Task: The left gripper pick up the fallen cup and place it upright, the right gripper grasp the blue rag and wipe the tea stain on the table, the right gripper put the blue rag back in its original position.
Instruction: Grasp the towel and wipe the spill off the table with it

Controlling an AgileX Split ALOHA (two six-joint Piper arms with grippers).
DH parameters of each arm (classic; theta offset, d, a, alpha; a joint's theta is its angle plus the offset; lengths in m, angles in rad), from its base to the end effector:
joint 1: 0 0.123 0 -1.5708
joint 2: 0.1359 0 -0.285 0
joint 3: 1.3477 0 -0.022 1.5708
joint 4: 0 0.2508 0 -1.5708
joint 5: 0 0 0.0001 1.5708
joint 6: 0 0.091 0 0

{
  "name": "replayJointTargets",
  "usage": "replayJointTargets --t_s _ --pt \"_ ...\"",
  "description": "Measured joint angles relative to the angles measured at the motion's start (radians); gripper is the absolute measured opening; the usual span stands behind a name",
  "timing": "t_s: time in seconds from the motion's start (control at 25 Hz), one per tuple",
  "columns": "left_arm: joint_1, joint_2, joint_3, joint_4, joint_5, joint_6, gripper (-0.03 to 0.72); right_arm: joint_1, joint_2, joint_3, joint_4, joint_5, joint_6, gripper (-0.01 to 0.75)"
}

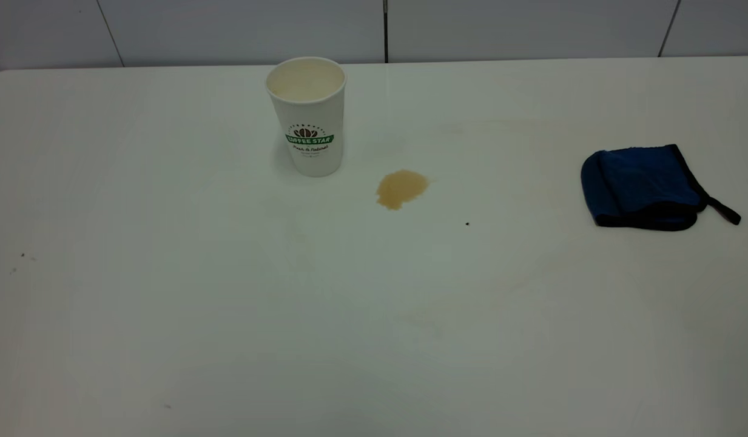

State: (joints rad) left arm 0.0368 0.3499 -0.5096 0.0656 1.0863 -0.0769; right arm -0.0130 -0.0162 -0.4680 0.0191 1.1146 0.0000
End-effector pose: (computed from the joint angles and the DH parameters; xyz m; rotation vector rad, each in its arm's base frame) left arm 0.0462 0.0070 0.2711 -0.1268 2.4051 0.0655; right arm -0.0060 0.0016 0.2641 0.0124 2.1138 0.0154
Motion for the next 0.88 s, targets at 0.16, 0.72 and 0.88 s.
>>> replayJointTargets --t_s 0.16,0.72,0.88 --pt "0.000 -0.102 0.005 0.000 0.001 0.000 0.552 0.000 0.000 0.000 0.000 0.000 0.000 0.561" --pt "0.000 -0.352 0.023 0.000 0.031 0.004 0.552 0.000 0.000 0.000 0.000 0.000 0.000 0.561" --pt "0.000 -0.368 0.023 0.000 0.035 0.004 0.552 0.000 0.000 0.000 0.000 0.000 0.000 0.561"
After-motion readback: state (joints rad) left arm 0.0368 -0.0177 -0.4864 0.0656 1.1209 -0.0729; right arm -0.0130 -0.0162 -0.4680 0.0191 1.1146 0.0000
